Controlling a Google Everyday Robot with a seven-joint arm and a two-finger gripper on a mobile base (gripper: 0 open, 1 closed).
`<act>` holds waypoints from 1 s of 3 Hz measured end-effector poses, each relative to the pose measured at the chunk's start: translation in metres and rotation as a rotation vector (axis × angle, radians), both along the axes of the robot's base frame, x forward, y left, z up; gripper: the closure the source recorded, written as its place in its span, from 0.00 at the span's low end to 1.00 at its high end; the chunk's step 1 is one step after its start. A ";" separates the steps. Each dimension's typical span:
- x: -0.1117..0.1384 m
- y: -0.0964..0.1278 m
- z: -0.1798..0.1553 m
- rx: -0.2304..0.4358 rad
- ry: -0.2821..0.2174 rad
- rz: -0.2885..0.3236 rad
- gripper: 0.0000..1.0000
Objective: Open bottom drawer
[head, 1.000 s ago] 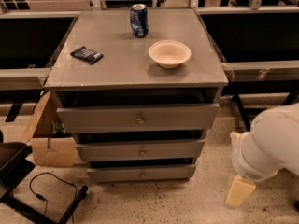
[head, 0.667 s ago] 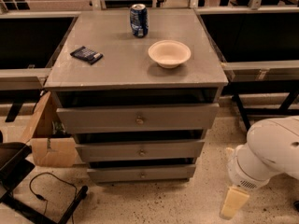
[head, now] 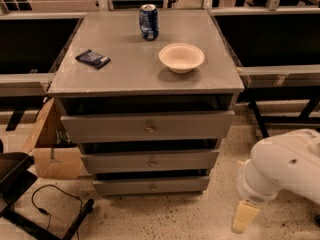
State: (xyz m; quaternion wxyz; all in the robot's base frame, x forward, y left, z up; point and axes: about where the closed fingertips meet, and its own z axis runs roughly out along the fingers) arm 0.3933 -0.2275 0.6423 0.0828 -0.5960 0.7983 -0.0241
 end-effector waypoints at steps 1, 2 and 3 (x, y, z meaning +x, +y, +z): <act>0.018 0.003 -0.082 -0.028 -0.005 0.043 0.00; 0.043 0.007 -0.148 -0.029 -0.028 0.065 0.00; 0.071 0.006 -0.193 -0.065 -0.044 0.135 0.00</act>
Offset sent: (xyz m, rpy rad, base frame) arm 0.0894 -0.0068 -0.2278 -0.1288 -0.1123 0.1968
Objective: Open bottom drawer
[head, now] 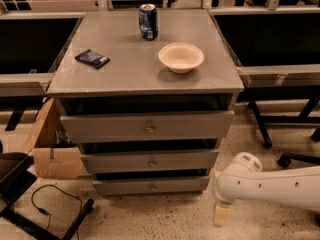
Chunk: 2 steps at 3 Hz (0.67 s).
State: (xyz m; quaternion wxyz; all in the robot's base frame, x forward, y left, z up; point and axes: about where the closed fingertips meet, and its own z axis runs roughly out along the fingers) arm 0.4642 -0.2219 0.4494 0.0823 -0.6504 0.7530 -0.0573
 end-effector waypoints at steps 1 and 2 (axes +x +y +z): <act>0.004 -0.003 -0.011 -0.022 -0.005 0.037 0.00; 0.004 -0.003 -0.011 -0.022 -0.005 0.037 0.00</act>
Offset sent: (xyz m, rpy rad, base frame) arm 0.0041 -0.0029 -0.0111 -0.0214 -0.0049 0.0370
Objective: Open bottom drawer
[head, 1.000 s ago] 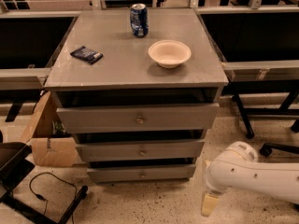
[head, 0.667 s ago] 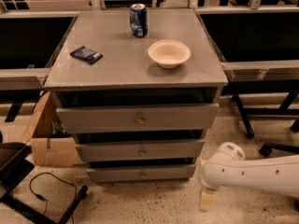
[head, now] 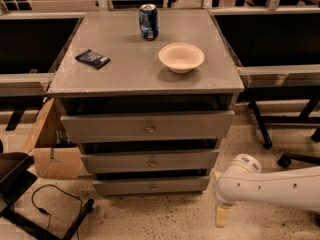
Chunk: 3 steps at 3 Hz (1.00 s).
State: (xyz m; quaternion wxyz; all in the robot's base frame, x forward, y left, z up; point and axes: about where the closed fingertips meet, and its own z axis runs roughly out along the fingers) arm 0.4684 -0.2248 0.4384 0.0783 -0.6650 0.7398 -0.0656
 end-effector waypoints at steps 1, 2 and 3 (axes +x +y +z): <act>0.007 0.010 -0.017 -0.002 -0.018 0.035 0.00; 0.020 0.045 -0.063 0.066 -0.041 0.051 0.00; 0.033 0.079 -0.115 0.130 -0.055 0.062 0.00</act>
Offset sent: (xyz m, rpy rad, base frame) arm 0.0422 0.0999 -0.1680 0.0941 -0.1520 0.2353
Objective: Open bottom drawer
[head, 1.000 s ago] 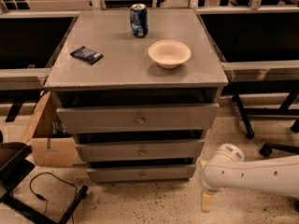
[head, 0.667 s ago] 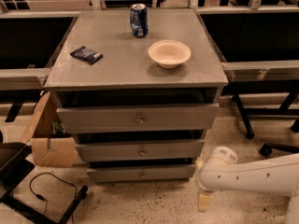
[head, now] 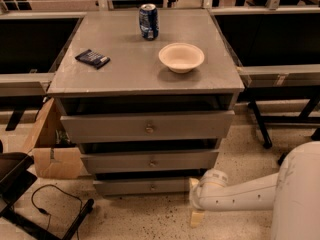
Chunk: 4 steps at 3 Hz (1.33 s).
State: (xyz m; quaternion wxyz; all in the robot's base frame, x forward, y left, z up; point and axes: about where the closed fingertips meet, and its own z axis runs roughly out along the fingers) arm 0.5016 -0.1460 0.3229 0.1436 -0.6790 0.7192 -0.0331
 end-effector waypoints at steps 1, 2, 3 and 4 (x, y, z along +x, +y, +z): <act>0.035 0.031 -0.052 0.015 -0.054 0.064 0.00; 0.057 0.044 -0.077 0.014 -0.076 0.085 0.00; 0.084 0.049 -0.097 -0.017 -0.077 0.095 0.00; 0.105 0.054 -0.122 -0.045 -0.046 0.071 0.00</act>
Offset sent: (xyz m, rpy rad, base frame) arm 0.0847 0.0590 -0.1051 0.0114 -0.1076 0.1090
